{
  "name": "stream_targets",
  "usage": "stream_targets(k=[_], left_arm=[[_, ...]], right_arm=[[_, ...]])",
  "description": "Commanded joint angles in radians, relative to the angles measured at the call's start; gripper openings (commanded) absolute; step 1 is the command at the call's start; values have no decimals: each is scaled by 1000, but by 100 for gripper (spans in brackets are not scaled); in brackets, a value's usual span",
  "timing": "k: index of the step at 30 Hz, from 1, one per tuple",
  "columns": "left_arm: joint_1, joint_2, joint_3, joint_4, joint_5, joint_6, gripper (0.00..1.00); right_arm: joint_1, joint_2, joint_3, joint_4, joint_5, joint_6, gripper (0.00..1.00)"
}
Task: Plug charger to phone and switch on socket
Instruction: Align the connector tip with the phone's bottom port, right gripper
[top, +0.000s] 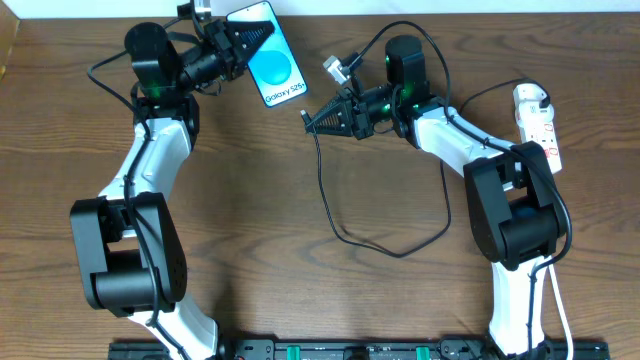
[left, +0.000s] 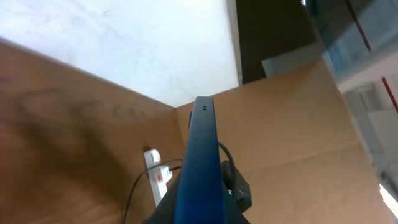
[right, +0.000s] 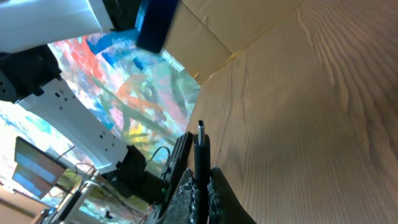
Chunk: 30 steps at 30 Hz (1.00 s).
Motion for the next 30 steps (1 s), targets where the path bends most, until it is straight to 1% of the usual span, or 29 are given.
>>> stream_targets(k=[1, 3, 6, 11, 14, 18, 21, 30], left_arm=[[-2, -18, 11, 71, 38, 52, 7], [-2, -18, 11, 84, 39, 51, 7], [-2, -18, 11, 83, 38, 82, 7], [-2, -18, 11, 83, 38, 81, 7], [-2, -18, 11, 83, 34, 82, 7], [-2, -18, 11, 83, 27, 81, 7], [-2, -18, 11, 82, 27, 80, 7], [-2, -18, 11, 76, 26, 65, 7]], right_arm=[[8, 8, 3, 9, -18, 5, 1], [16, 8, 3, 10, -18, 5, 1], [29, 8, 3, 18, -18, 5, 1], [42, 8, 3, 38, -18, 16, 1], [43, 8, 3, 112, -18, 89, 1], [43, 8, 3, 251, -18, 206, 1], [43, 8, 3, 305, -18, 246, 1], [44, 8, 3, 309, -16, 252, 1]])
